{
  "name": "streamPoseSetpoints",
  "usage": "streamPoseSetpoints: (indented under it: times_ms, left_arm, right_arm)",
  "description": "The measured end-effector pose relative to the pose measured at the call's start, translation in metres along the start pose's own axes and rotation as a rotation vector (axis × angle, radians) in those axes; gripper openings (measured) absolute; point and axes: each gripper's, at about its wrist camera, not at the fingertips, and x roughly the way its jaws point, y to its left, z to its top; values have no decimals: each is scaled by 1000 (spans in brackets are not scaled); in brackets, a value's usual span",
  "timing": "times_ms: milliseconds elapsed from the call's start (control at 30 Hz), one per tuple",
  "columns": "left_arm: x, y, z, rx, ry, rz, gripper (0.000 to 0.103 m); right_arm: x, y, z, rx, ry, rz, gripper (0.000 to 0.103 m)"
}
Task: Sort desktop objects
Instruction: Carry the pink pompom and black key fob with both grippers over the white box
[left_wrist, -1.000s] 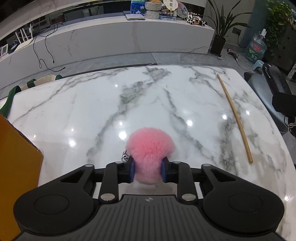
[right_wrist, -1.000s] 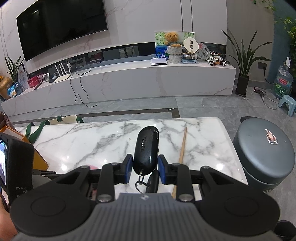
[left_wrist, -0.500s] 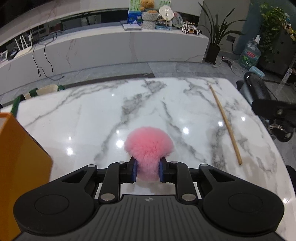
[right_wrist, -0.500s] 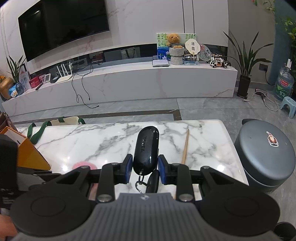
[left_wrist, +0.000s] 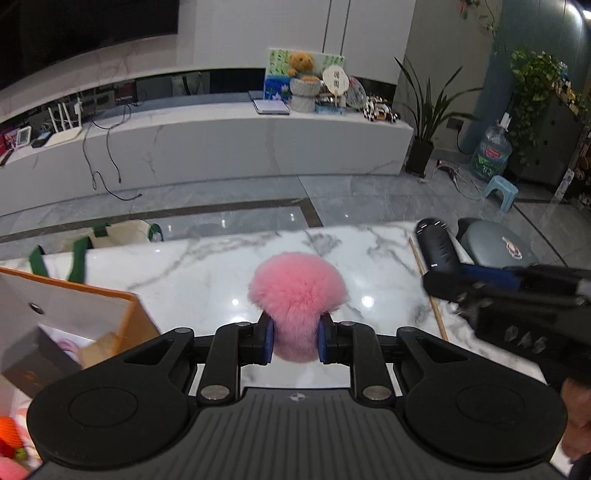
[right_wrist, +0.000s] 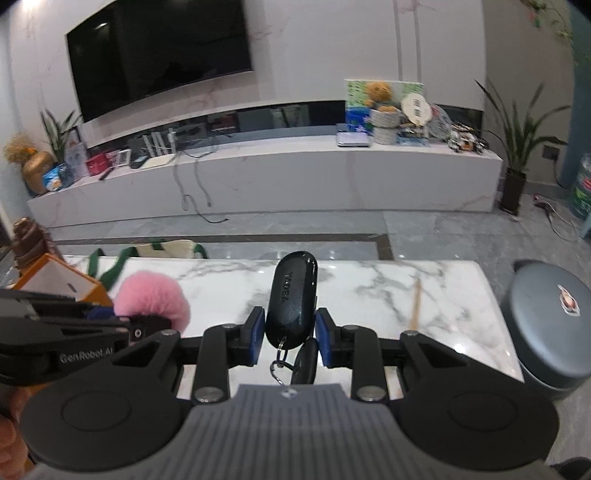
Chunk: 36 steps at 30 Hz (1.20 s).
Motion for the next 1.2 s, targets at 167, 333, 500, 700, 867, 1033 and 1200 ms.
streamPoseSetpoints:
  times_ms: [167,333,500,700,867,1033,1200]
  left_arm:
    - [-32,19,10,-10,-40,33,24]
    - [-53,45,9,-31,-53,71,24]
    - [-81,80,6,-59,-73,109,24]
    - [-97,131,-3,-117,-59,166,24]
    - [-96,167,-11,-164,-28,195,24]
    - [-90,193,-25,-190,23,210,24]
    - [-77,205,-41,-179,104,212,24]
  right_arm:
    - [-5,34,8,-58,-19,48,31]
    - [-12,63,14,-95,-38,87,31]
    - [-14,96,17,-142,-49,130,31]
    - [-11,148,14,-219,-45,192,31]
    - [-4,189,11,-271,-36,241,31]
    - [7,226,5,-313,-18,278,31]
    - [22,250,-5,-353,14,297,31]
